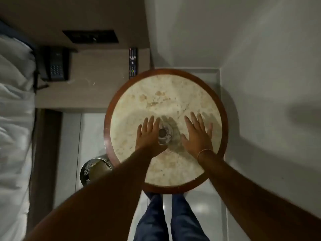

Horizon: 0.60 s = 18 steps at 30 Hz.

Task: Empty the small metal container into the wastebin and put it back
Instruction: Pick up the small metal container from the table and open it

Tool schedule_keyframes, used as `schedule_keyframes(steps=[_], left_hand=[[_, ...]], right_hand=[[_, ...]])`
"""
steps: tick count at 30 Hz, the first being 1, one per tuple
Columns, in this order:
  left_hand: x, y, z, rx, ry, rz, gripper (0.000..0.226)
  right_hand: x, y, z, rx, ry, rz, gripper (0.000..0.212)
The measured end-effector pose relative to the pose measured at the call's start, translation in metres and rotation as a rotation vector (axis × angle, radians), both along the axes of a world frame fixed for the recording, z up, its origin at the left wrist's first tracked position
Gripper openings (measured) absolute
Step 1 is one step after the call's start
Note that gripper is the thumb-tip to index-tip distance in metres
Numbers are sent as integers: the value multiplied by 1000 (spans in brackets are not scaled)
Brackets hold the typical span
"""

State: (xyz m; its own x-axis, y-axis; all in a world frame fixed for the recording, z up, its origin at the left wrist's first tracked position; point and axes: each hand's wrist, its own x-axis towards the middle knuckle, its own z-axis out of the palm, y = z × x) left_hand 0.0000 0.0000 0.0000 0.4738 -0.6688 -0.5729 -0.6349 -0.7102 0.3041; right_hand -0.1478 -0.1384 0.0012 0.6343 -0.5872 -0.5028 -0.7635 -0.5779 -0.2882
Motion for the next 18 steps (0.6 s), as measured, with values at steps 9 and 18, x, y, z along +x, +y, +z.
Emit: schedule_keyframes(steps=[9,18], left_hand=[[-11,-30,-39,-50,-64,-93,110],[-15,-41,29,-83,-77,-103,102]], right_hand=[[-12,7,-28,45,-4,-131,70],[-6,8,21,195,-186,-436,50]])
